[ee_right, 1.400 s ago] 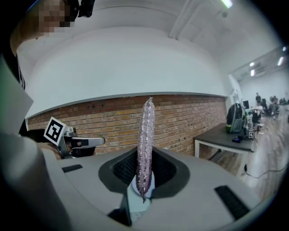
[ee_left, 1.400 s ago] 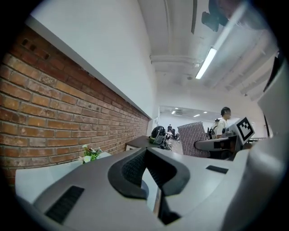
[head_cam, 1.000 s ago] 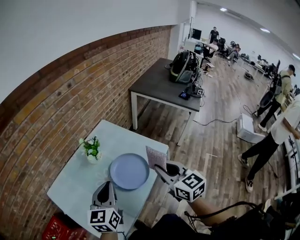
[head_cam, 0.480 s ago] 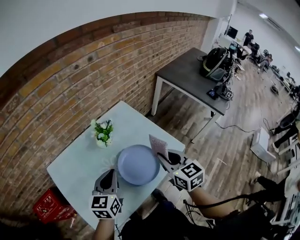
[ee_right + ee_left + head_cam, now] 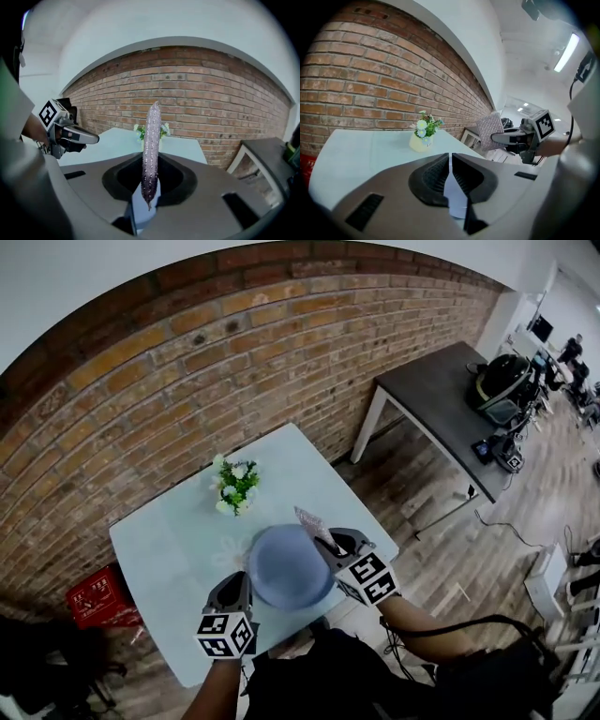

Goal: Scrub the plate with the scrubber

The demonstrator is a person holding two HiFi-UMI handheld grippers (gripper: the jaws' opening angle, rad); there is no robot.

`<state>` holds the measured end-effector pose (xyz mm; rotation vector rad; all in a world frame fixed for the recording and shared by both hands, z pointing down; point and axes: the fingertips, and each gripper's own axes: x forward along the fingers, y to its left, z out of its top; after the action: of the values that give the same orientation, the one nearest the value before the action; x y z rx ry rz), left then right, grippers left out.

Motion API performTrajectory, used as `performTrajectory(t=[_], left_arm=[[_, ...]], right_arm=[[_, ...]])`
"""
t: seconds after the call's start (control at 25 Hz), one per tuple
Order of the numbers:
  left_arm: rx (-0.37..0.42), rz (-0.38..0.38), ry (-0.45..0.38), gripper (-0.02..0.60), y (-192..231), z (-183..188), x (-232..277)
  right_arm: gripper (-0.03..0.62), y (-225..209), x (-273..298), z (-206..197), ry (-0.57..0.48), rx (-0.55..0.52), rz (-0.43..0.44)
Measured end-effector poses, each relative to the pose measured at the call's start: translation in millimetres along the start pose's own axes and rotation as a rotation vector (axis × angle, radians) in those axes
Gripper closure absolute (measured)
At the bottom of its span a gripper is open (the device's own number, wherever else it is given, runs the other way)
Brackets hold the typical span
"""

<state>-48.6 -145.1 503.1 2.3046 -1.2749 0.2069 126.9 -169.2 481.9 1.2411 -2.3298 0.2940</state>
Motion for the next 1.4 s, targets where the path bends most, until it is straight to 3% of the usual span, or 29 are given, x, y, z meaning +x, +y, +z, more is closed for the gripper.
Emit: performTrajectory(t=[0.2,0.52,0.64,0.84,0.96,1.24,1.4], left_arm=[[-0.012,0.070,0.002,0.570,2,-21,12],[-0.070,0.192,0.056,0.563,18,-69,23],[-0.108,0.225,0.068,0.477,23,-82,26],[-0.129,0.291,0.081,0.474,32,-100,29],[-0.145,0.314,0.093,0.468,38,-111,31],[-0.138,0.339,0.111,0.466,41,-125,45],[-0.131,0.341,0.125,0.471,43,-134,53]], right_arm=[[0.522,1,28,-12,0.041,-0.128,0.096],[0.522,10,72,-32,0.093,-0.185,0.216],[0.522,16,86,-43,0.113,-0.322,0.240],[0.522,25,106,-55,0.132,-0.446,0.294],[0.522,35,116,-57,0.125,-0.442,0.351],[0.522,71,132,-55,0.095,-0.288,0.556],[0.523,81,144,-59,0.118,-0.251,0.611]])
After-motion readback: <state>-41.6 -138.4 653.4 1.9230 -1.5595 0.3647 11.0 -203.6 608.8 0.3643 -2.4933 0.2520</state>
